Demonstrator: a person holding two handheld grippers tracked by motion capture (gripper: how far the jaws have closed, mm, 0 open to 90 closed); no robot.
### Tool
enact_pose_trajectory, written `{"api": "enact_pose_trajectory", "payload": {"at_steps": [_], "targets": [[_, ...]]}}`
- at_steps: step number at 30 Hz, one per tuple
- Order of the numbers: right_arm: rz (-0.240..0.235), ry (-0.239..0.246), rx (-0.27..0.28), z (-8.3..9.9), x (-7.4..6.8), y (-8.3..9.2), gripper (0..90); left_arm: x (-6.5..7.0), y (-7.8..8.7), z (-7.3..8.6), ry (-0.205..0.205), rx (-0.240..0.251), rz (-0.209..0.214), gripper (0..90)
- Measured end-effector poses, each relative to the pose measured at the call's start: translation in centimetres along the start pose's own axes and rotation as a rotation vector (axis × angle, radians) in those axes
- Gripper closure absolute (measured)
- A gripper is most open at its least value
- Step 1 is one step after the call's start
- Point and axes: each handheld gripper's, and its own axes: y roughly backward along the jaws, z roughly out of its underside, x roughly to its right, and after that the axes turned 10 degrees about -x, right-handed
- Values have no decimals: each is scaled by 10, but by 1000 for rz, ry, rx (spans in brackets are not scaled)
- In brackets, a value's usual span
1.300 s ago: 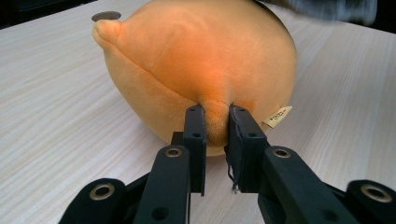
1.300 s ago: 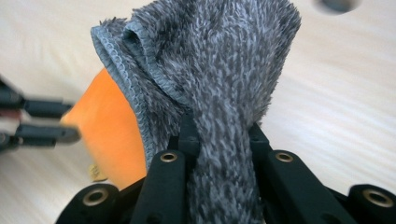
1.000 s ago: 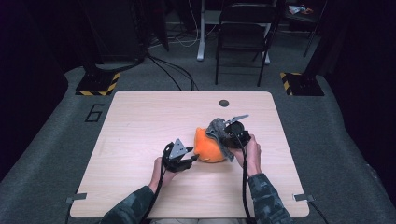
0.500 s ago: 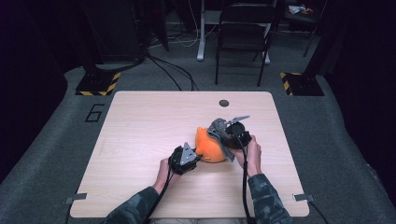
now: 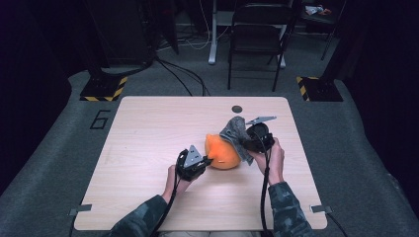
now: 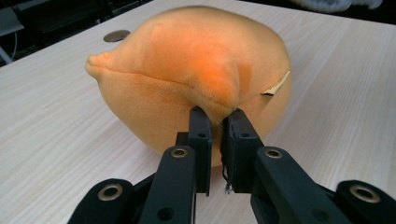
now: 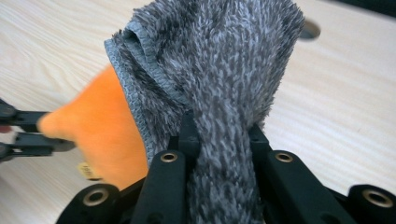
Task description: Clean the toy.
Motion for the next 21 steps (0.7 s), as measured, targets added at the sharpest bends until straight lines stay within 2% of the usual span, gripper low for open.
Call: {"api": "enact_pose_trajectory", "payload": {"at_steps": [3, 4, 6, 7, 10, 11, 12, 13, 14, 15, 17, 18, 20, 21], "targets": [[-15, 21, 39, -4, -9, 14, 756, -1, 5, -4, 9, 23, 12, 845], [-20, 45, 53, -6, -15, 18, 756, -1, 6, -4, 6, 24, 14, 846], [-24, 53, 59, -8, -19, 20, 756, 0, 6, -4, 5, 23, 13, 846], [-42, 83, 50, -10, -32, 16, 756, 0, 4, -3, 3, 15, 14, 847], [-42, 115, 19, -11, -44, 1, 756, 1, 3, -2, -5, 9, 4, 851], [-42, 115, 19, -11, -44, 1, 756, 1, 3, -2, -5, 9, 4, 852], [-30, 154, 13, -11, -54, -9, 756, 4, 3, -3, -22, 9, -6, 852], [-18, 187, 12, -11, -59, -11, 756, 4, 3, -3, -30, 8, -7, 854], [-18, 187, 12, -11, -59, -11, 756, 4, 3, -3, -30, 8, -7, 854], [4, 234, -2, -11, -69, -15, 755, 5, 3, -3, -44, -1, -13, 855], [20, 242, -14, -11, -71, -16, 756, 6, 2, -2, -38, -1, -14, 856], [48, 256, -25, -10, -72, -22, 756, 5, 0, 0, -40, -9, -15, 856], [35, 233, -42, -9, -69, -23, 756, 5, 0, 1, -40, -10, -10, 856], [41, 243, -39, -9, -66, -24, 756, 4, 0, 1, -41, -11, -11, 855]]}}
